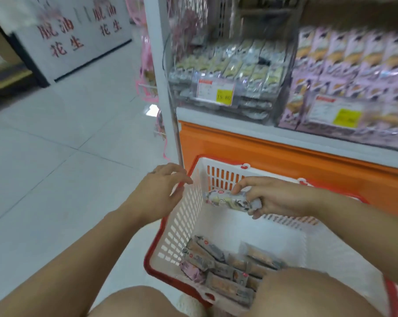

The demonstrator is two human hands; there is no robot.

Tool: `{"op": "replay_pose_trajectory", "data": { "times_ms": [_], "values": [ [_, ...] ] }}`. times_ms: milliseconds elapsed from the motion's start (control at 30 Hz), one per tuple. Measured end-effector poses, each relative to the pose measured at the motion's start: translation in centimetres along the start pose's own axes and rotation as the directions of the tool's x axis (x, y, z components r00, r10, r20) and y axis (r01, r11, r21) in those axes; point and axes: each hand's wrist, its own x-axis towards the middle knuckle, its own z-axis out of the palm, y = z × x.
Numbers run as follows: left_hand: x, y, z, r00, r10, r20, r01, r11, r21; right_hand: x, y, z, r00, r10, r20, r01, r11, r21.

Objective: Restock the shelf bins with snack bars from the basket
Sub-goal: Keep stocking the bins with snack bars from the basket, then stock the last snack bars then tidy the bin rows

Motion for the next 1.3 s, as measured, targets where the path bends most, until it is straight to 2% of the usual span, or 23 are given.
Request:
{"op": "replay_pose_trajectory", "data": {
  "times_ms": [100, 200, 267, 333, 400, 467, 500, 533, 567, 633, 667, 800, 867, 967, 1033, 1167, 1233, 1300],
  "values": [
    [0.7, 3.2, -3.7, 0.998, -0.025, 0.062, 0.032, 0.992, -0.118, -3.0, -2.6, -0.1, 0.996, -0.071, -0.055, 0.079, 0.982, 0.174],
    [1.1, 7.0, -6.7, 0.98, -0.041, 0.195, 0.103, 0.941, -0.323, -5.4, -4.8, -0.5, 0.986, -0.143, -0.088, 0.159, 0.96, 0.23],
    [1.1, 9.0, -8.2, 0.96, 0.02, 0.278, 0.108, 0.893, -0.437, -6.8, -6.2, -0.8, 0.973, -0.192, -0.128, 0.22, 0.942, 0.253],
    [0.9, 10.2, -9.3, 0.961, 0.068, 0.267, 0.083, 0.853, -0.515, -8.0, -7.5, -1.0, 0.959, -0.231, -0.166, 0.274, 0.907, 0.319],
    [0.9, 10.9, -9.8, 0.973, 0.027, 0.231, 0.125, 0.774, -0.62, -9.1, -8.7, -0.9, 0.941, -0.258, -0.219, 0.323, 0.876, 0.359],
    [1.2, 11.4, -9.9, 0.979, -0.052, 0.196, 0.189, 0.588, -0.786, -10.2, -9.6, -0.7, 0.922, -0.273, -0.275, 0.358, 0.872, 0.334],
    [1.5, 11.7, -9.9, 0.982, -0.094, 0.163, 0.189, 0.466, -0.865, -10.7, -9.9, -0.5, 0.913, -0.286, -0.292, 0.369, 0.884, 0.288],
    [1.8, 11.9, -9.8, 0.982, -0.144, 0.124, 0.167, 0.348, -0.922, -11.0, -10.2, -0.4, 0.897, -0.309, -0.315, 0.374, 0.911, 0.173],
    [2.2, 12.1, -9.8, 0.978, -0.191, 0.087, 0.133, 0.243, -0.961, -11.4, -10.4, -0.2, 0.877, -0.346, -0.333, 0.359, 0.933, -0.027],
    [3.1, 12.7, -9.8, 0.961, -0.275, 0.032, 0.053, 0.071, -0.996, -11.9, -11.2, 0.4, 0.84, -0.432, -0.327, 0.29, 0.868, -0.402],
    [3.5, 13.0, -9.8, 0.952, -0.306, 0.014, 0.025, 0.032, -0.999, -11.8, -11.7, 0.8, 0.823, -0.462, -0.331, 0.286, 0.839, -0.462],
    [5.7, 12.7, -9.9, 0.915, -0.397, -0.07, -0.066, 0.025, -0.998, -10.0, -13.6, 2.1, 0.749, -0.508, -0.425, 0.374, 0.854, -0.362],
    [6.9, 11.9, -10.3, 0.877, -0.458, -0.143, -0.128, 0.064, -0.99, -8.3, -14.6, 2.1, 0.722, -0.512, -0.465, 0.4, 0.858, -0.322],
    [8.9, 9.7, -10.7, 0.802, -0.539, -0.257, -0.136, 0.254, -0.958, -5.0, -16.6, 1.1, 0.69, -0.459, -0.559, 0.43, 0.882, -0.194],
    [10.3, 7.8, -10.9, 0.745, -0.582, -0.327, -0.105, 0.381, -0.918, -2.1, -18.1, -0.3, 0.647, -0.431, -0.629, 0.362, 0.9, -0.244],
    [13.8, 3.9, -9.7, 0.635, -0.62, -0.46, -0.094, 0.529, -0.843, 3.8, -21.4, -3.9, 0.594, -0.425, -0.683, 0.28, 0.905, -0.319],
    [15.1, 2.6, -8.7, 0.599, -0.646, -0.474, -0.112, 0.518, -0.848, 6.5, -22.8, -5.6, 0.568, -0.415, -0.71, 0.266, 0.91, -0.319],
    [15.9, 1.8, -7.8, 0.602, -0.66, -0.449, -0.118, 0.483, -0.868, 9.3, -24.0, -7.4, 0.551, -0.383, -0.742, 0.248, 0.923, -0.293]
  ]
}}
